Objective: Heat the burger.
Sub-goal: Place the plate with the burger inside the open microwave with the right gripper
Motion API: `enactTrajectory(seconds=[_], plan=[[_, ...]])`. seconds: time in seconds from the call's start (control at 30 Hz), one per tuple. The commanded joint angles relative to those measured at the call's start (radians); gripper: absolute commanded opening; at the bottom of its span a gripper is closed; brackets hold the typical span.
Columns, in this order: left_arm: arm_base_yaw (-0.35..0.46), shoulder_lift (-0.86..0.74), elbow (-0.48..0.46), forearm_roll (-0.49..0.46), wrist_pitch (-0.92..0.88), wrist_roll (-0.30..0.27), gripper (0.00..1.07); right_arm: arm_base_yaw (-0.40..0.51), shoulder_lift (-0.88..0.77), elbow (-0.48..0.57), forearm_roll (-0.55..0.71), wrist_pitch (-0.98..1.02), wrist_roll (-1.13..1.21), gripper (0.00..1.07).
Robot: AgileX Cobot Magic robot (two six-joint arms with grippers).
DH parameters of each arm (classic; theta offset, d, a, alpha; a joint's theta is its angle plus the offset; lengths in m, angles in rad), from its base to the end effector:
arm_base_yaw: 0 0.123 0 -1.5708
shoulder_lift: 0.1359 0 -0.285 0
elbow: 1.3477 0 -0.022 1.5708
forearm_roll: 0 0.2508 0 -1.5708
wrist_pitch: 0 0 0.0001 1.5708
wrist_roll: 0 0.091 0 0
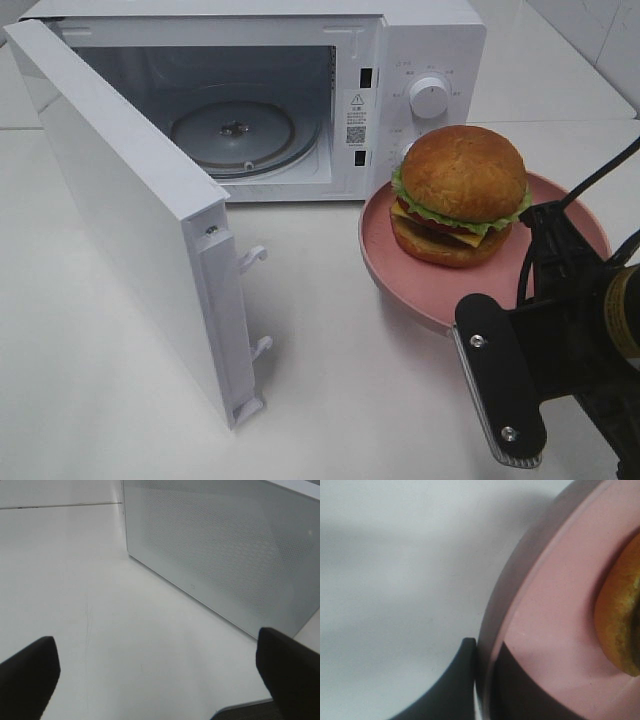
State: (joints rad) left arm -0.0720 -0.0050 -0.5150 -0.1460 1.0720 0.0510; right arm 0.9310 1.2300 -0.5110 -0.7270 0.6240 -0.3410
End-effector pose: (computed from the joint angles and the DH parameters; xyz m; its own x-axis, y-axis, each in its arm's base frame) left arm -0.0091 -0.0110 0.2812 -0.4465 0.0131 -0.8947 0.1770 0.9814 -0.0740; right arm 0.1439 0.1341 0.1960 0.2198 -0.9746 0.0434 -0.8067 -0.2066 -0.5537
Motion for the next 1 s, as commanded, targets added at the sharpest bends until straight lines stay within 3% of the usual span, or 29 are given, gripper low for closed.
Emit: enactTrajectory(seconds=[0.03,0.23,0.43,0.83,1.0], plan=[[-0.002,-0.017,-0.001,-0.005,-0.007,-0.001,1.00,0.003,-0.010,-0.005,-0.045,-0.097,-0.074,0.00],[-0.002,-0.017,-0.001,-0.005,-0.007,-0.001,1.00,-0.013,-0.010,-0.005,-0.014,-0.108,-0.170,0.00],[-0.002,-0.017,-0.001,-0.005,-0.007,-0.001,1.00,-0.106,-0.010,-0.005,0.066,-0.162,-0.364,0.00],[-0.002,-0.017,-0.001,-0.005,-0.007,-0.001,1.00,-0.256,-0.010,-0.008,0.406,-0.242,-0.886,0.00],[-0.002,-0.017,-0.001,-0.005,-0.007,-0.001,1.00,-0.309,-0.010,-0.036,0.482,-0.242,-0.980,0.00]])
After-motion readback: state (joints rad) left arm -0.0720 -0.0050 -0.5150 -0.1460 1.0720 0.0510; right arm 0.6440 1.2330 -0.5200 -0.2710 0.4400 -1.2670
